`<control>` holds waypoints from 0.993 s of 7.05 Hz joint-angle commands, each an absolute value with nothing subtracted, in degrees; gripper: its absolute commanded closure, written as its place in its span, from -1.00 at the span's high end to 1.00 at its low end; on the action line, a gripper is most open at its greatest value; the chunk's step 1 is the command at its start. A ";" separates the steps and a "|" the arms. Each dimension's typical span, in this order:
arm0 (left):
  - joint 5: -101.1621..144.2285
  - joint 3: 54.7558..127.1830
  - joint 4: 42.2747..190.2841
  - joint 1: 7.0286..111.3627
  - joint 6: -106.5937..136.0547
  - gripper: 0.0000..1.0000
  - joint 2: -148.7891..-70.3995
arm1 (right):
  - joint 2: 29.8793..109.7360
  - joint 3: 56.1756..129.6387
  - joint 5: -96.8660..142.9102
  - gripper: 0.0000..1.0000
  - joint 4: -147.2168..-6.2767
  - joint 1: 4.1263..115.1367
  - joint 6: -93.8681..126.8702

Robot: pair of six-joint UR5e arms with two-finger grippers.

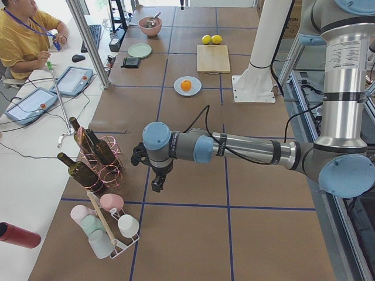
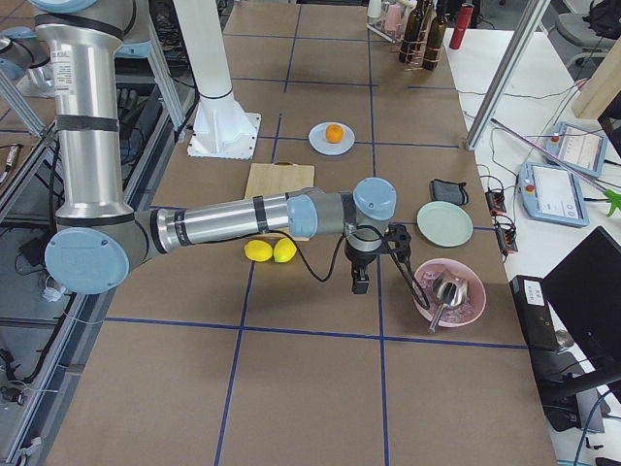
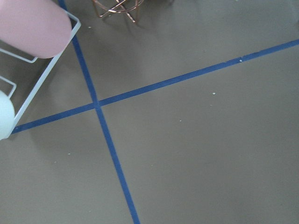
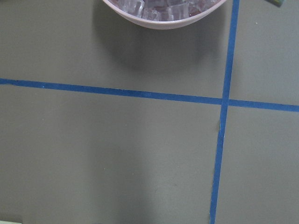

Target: Pick orange to plate

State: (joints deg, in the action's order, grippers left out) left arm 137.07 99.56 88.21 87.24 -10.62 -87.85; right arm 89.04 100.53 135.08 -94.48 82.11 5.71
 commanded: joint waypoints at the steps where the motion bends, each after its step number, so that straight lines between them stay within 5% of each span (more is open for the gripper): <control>1: 135.88 100.98 81.42 88.15 -10.63 1.00 -88.33 | 88.95 100.46 135.09 1.00 -94.40 82.09 5.71; 7: 138.58 97.22 81.56 90.09 -10.02 1.00 -87.98 | 88.15 98.96 135.17 1.00 -94.13 82.09 5.71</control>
State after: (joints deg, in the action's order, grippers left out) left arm 137.06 98.44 81.69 89.96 -10.24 -87.98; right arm 87.84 99.01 135.10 -94.24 82.06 5.72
